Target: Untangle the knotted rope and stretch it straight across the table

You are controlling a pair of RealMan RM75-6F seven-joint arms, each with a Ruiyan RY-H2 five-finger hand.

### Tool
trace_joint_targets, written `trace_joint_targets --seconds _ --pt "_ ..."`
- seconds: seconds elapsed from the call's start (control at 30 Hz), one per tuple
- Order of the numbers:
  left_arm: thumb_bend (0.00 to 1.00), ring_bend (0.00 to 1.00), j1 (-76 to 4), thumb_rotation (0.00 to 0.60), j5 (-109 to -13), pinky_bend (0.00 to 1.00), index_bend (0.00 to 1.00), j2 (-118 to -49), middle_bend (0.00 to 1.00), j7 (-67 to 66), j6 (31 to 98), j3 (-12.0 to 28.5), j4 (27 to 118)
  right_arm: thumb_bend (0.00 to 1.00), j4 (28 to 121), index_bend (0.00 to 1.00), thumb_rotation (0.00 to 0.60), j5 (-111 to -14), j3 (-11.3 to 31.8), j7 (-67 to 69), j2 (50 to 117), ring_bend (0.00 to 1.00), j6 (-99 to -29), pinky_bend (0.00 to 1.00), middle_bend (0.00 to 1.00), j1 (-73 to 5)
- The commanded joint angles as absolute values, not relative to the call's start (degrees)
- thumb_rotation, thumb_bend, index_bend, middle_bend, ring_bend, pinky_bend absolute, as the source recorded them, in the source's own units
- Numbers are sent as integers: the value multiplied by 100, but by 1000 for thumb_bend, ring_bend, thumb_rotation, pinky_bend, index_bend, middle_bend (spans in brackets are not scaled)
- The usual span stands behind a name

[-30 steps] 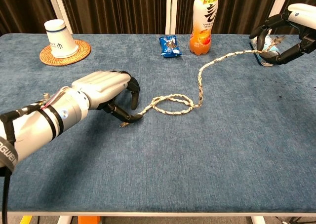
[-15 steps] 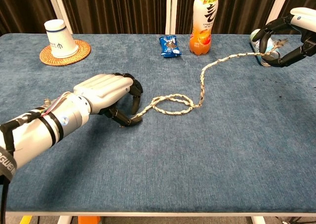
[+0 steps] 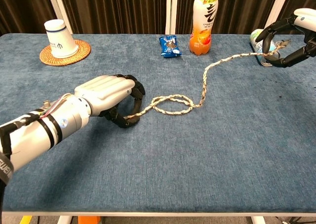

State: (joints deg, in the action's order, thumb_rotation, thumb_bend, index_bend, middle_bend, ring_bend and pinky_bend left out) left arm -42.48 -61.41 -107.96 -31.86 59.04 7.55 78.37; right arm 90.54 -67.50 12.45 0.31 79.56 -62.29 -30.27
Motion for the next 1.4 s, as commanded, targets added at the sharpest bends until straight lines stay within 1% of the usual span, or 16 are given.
trace_joint_targets --seconds 0.03,0.27,0.47,0.63,0.87,1.13,1.4 --pt "415 51 -4231 577 -6225 66 590 -10758 180 -3120 5910 736 7844 475 9058 645 600 -6751 1252 38 7948 0 -6241 0 235 -3018" --pt "415 51 -4124 593 -6496 66 603 -10578 188 -2792 5993 695 7893 475 9114 645 600 -6769 1262 74 7822 0 -6342 0 235 -2924" --pt "416 51 -3823 600 -6878 66 604 -10014 190 -2142 6310 648 8044 478 9168 645 600 -6684 1292 211 7499 0 -6500 0 236 -2704" --pt "415 52 -3581 600 -7184 65 604 -9570 194 -1455 6478 580 7893 484 9054 655 600 -6533 1270 379 7353 0 -6464 0 238 -2552" --pt "416 52 -3333 600 -7259 65 604 -9337 194 -850 6519 548 7453 486 8668 657 600 -6447 1165 576 7572 0 -6355 0 238 -2441" --pt "414 52 -2967 600 -7314 65 604 -9106 194 -374 6695 473 7119 487 8381 657 600 -6362 1180 768 7661 0 -6305 0 238 -2329" --pt "414 51 -2783 600 -7373 64 604 -9091 194 -102 6626 405 6804 487 8236 657 600 -6342 1154 827 7750 0 -6209 0 238 -2270"
